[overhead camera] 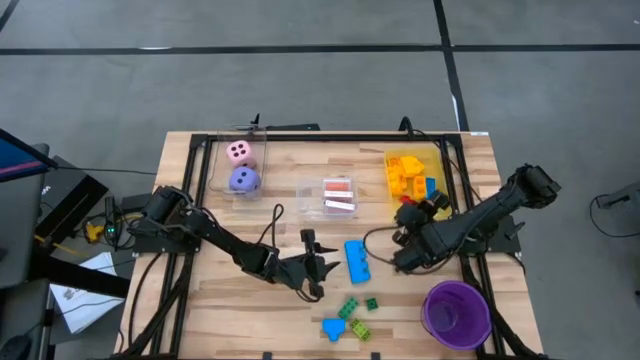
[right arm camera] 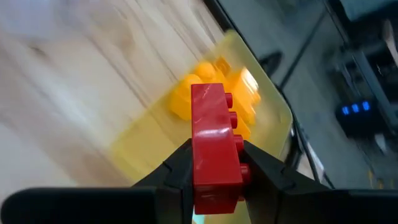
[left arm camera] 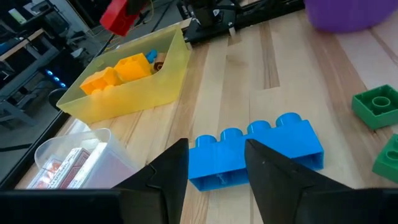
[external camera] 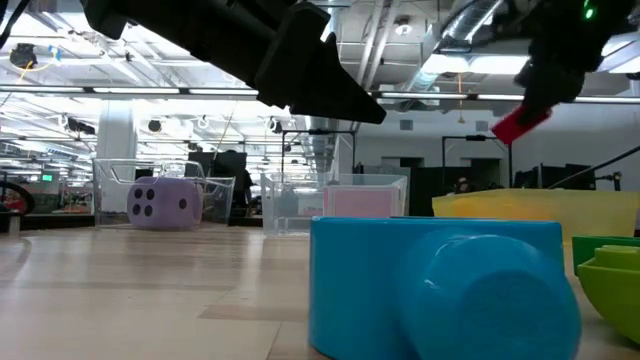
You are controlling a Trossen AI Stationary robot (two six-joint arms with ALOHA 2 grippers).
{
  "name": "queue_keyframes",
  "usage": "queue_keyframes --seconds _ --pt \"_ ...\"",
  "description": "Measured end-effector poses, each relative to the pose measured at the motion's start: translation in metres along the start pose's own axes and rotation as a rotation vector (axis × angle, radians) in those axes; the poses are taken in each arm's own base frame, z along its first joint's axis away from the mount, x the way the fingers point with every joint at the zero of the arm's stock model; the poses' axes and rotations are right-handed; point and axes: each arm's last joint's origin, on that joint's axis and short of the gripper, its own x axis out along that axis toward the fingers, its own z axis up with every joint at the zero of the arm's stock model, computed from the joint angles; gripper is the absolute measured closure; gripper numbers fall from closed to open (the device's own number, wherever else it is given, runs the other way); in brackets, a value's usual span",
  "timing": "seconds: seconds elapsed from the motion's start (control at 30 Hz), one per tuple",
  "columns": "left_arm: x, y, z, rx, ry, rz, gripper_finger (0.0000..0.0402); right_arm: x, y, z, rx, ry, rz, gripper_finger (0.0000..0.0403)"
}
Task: Pick & Place Toys
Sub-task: Put the red game piece into the yellow bin
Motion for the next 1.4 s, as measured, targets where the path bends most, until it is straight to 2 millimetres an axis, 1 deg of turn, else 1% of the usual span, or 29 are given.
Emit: queue_keyframes --seconds 0.13,0.27,0.53,0.67,0.73,0.9,1.07,1.4 --pt "0.000 0.000 0.000 0.000 0.000 0.000 0.0255 0.016 -0.005 -0.004 0.047 0.047 -0.024 0.0308" --pt "0.000 0.000 0.000 0.000 0.001 0.000 0.0257 0.030 -0.015 -0.012 0.104 0.041 0.008 0.0308" --pt "0.000 0.000 -0.001 -0.001 0.006 0.000 0.0257 0.038 -0.045 -0.034 0.303 -0.085 0.175 0.0308" --pt "0.000 0.000 -0.001 -0.003 0.006 0.000 0.0257 0.043 -0.054 -0.046 0.382 -0.130 0.267 0.0308" --pt "0.000 0.000 -0.001 -0.004 0.004 0.000 0.0257 0.045 -0.056 -0.048 0.421 -0.147 0.307 0.0308" --pt "0.001 0.002 0.000 -0.011 0.004 0.005 0.0257 0.050 -0.056 -0.048 0.421 -0.137 0.358 0.0308" --pt "0.001 0.002 -0.001 -0.013 0.007 0.004 0.0257 0.060 -0.047 -0.051 0.366 -0.133 0.395 0.0308" --pt "0.001 0.002 -0.001 -0.011 0.010 0.004 0.0257 0.069 -0.048 -0.054 0.341 -0.083 0.372 0.0308"
